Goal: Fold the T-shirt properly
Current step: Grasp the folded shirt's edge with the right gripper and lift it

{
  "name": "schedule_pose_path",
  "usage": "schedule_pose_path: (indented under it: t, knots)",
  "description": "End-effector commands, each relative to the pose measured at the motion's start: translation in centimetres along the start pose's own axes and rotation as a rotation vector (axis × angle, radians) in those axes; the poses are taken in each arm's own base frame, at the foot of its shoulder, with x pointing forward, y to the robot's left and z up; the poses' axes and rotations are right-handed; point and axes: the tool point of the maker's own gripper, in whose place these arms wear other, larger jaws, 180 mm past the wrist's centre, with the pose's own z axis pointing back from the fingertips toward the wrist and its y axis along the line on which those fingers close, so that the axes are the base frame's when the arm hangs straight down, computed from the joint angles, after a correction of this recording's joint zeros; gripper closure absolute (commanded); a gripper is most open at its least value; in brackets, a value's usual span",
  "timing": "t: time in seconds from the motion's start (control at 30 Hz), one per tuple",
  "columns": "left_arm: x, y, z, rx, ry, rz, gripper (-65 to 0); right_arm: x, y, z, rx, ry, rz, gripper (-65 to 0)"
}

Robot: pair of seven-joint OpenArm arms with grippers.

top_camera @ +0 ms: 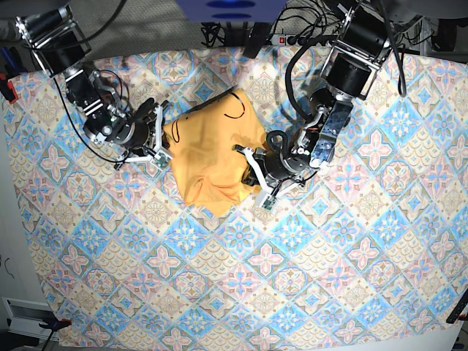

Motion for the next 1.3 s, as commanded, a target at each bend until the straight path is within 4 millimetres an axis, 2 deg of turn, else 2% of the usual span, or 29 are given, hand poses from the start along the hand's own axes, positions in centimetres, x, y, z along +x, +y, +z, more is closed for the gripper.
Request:
schedule_pose_path:
  t: [0.0,0.1,0.17,0.2,0.27,0.4,0.43,0.6,0.8,0.97,1.1,1.27]
  knots:
    - [2.9,-0.4,0.2,-0.015,-0.071,-0.018,-0.3,0.5,-1.0,0.6,-0.017,-0.014,0.005,0.0]
    - [4.2,-0.8,0.8,-0.022,-0.105,-0.037,-0.3,0.6,-1.4,0.9,-0.030,-0.025,-0.007,0.0]
    - [4.5,-0.2,1.7,-0.014,-0.119,-0.058,-0.3,0.9,-2.0,1.2,-0.048,-0.038,-0.021,0.0]
    - [4.2,-0.3,2.1,-0.014,-0.123,-0.060,-0.3,1.0,-2.7,1.4,-0.064,-0.045,-0.032,0.0]
    - [4.9,-0.9,3.1,-0.019,-0.156,-0.079,-0.3,0.9,-4.0,1.9,-0.097,-0.054,-0.059,0.0]
    - [3.7,-0.5,5.6,0.006,-0.142,-0.053,-0.3,1.6,-6.8,3.5,-0.174,-0.094,-0.102,0.0]
    - [2.8,-0.6,6.3,0.012,-0.132,-0.034,-0.3,1.7,-7.2,3.8,-0.186,-0.103,-0.107,0.0]
    - [0.9,-1.2,9.6,0.042,-0.165,0.011,-0.3,4.4,-7.1,4.9,-0.201,-0.171,-0.083,0.0]
    - [-2.0,-0.9,11.2,0.072,-0.134,0.061,-0.3,6.9,-3.1,5.1,-0.146,-0.256,-0.089,0.0]
    - [-3.3,-0.9,11.5,0.076,-0.114,0.084,-0.2,8.8,-0.2,5.8,-0.109,-0.322,-0.094,0.0]
    - [-4.0,0.7,12.5,0.124,-0.115,0.117,-0.2,10.1,3.2,5.9,-0.039,-0.353,-0.058,0.0]
    - [-4.7,2.1,13.4,0.167,-0.112,0.142,-0.2,11.6,8.4,5.2,0.089,-0.369,0.012,0.0]
